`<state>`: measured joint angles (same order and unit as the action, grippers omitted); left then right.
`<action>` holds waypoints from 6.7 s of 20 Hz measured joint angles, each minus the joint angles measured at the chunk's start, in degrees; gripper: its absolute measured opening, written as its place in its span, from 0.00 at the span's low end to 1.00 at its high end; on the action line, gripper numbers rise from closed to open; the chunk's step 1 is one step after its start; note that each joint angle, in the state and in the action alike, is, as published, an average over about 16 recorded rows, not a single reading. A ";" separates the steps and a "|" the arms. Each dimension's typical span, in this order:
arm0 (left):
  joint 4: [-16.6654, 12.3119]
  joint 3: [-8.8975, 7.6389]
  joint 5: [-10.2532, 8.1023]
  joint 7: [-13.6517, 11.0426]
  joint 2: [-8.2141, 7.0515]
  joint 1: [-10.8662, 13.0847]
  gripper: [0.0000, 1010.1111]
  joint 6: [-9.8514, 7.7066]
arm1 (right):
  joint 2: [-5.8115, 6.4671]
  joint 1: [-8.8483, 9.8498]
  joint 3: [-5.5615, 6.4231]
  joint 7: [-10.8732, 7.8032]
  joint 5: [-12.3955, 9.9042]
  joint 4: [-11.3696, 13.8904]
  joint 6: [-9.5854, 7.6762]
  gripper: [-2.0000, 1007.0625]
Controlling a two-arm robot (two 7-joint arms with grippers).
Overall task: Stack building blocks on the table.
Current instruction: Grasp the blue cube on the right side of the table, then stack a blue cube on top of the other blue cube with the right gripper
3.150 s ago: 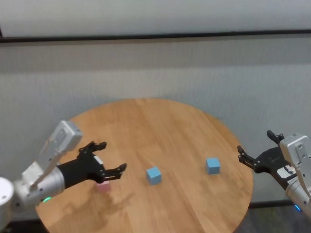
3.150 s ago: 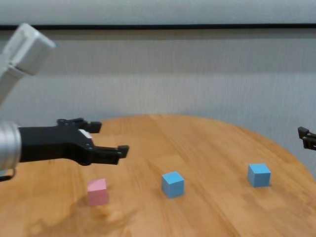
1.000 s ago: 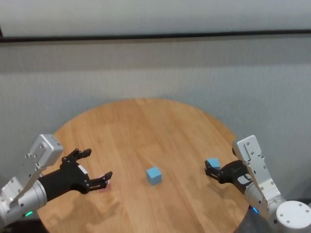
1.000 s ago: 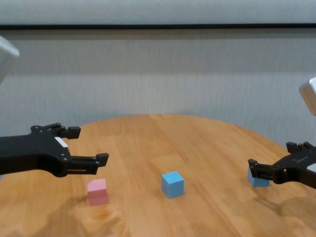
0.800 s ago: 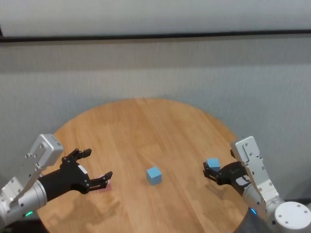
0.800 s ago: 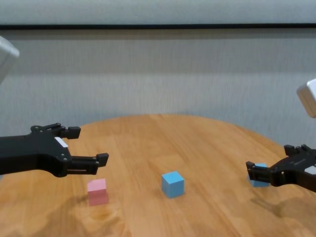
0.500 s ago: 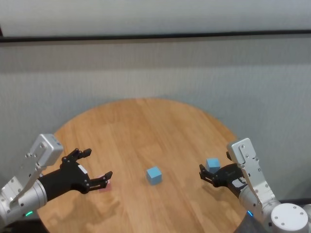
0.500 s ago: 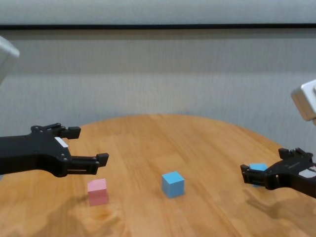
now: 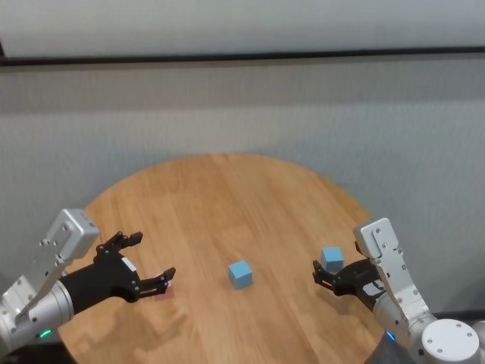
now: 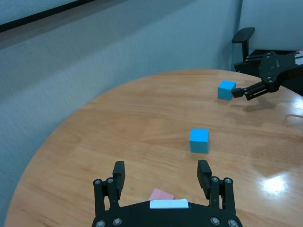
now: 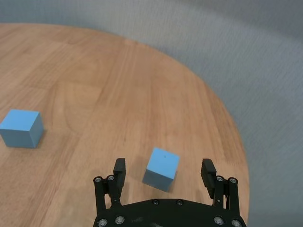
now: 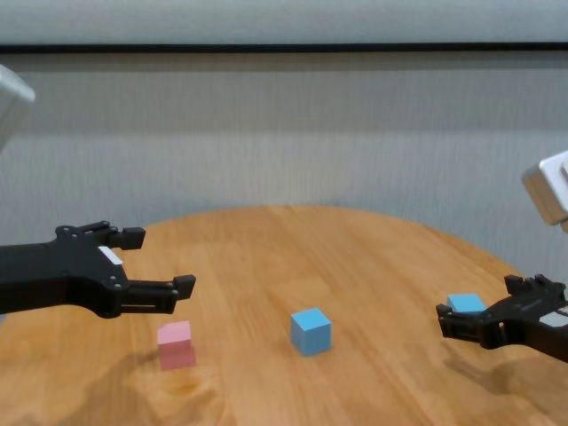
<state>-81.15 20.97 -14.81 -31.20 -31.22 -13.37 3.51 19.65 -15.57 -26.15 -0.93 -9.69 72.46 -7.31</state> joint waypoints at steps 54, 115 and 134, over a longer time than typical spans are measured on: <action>0.00 0.00 0.00 0.00 0.00 -0.01 0.99 0.00 | -7.29 -2.96 5.54 -3.12 5.59 -10.63 3.71 1.00; 0.00 0.00 0.00 0.00 0.00 -0.01 0.99 0.00 | -13.52 -4.50 13.48 -6.48 9.12 -16.89 6.53 0.87; 0.00 0.00 0.00 0.00 0.01 -0.01 0.99 0.00 | -14.25 -4.03 15.29 -7.05 10.37 -16.64 6.41 0.41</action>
<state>-81.14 20.98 -14.81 -31.20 -31.21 -13.38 3.51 5.40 -19.60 -10.85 -7.98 0.67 55.81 -0.90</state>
